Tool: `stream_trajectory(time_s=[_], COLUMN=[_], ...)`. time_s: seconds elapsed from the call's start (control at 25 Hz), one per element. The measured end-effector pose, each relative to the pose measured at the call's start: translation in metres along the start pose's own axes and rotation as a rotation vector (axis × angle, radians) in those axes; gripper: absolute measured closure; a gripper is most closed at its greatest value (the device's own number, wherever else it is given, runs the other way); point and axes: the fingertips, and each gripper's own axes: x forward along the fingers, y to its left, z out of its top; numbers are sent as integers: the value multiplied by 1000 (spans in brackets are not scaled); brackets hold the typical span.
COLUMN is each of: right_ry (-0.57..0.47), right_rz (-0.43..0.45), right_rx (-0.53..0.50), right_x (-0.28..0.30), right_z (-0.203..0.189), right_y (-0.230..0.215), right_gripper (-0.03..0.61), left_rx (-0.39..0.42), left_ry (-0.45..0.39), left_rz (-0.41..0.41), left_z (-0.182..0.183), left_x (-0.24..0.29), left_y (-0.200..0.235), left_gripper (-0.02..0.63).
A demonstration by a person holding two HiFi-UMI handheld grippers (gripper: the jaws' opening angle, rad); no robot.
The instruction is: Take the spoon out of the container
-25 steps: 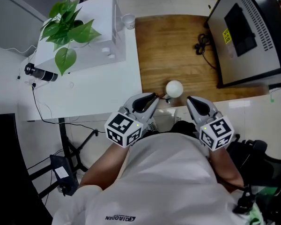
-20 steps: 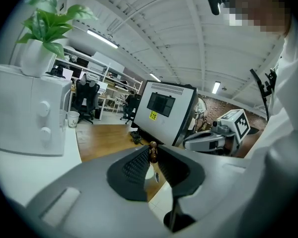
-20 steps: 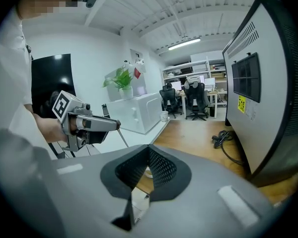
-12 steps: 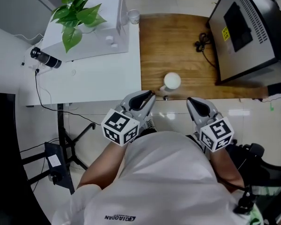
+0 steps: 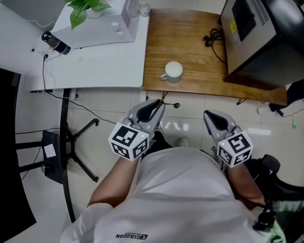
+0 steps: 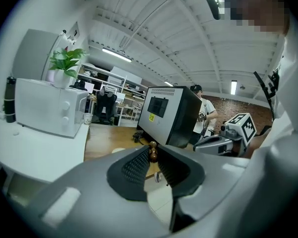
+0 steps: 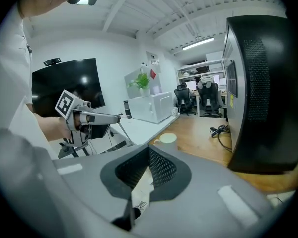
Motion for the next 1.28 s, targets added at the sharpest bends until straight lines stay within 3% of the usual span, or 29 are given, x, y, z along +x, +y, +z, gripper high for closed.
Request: stream_trajectory(time_s=[0.4,0.72,1.28], right_ry=[-19,-28,-11], right_rz=[29,-55,-112], right_rx=[-6,43,60], right_x=[-37,-37,-17], right_z=[-23,-15,-22], right_y=[27,47,93], right_gripper=[572,572,572], left_rx=[-8,10,36], left_ry=[13,54,57], left_rz=[34,-16,-89], left_z=[-30,-29,-28], left_x=[-35,-54,-83], left_y=[-48,-39,-14], left_gripper=[560,560,560])
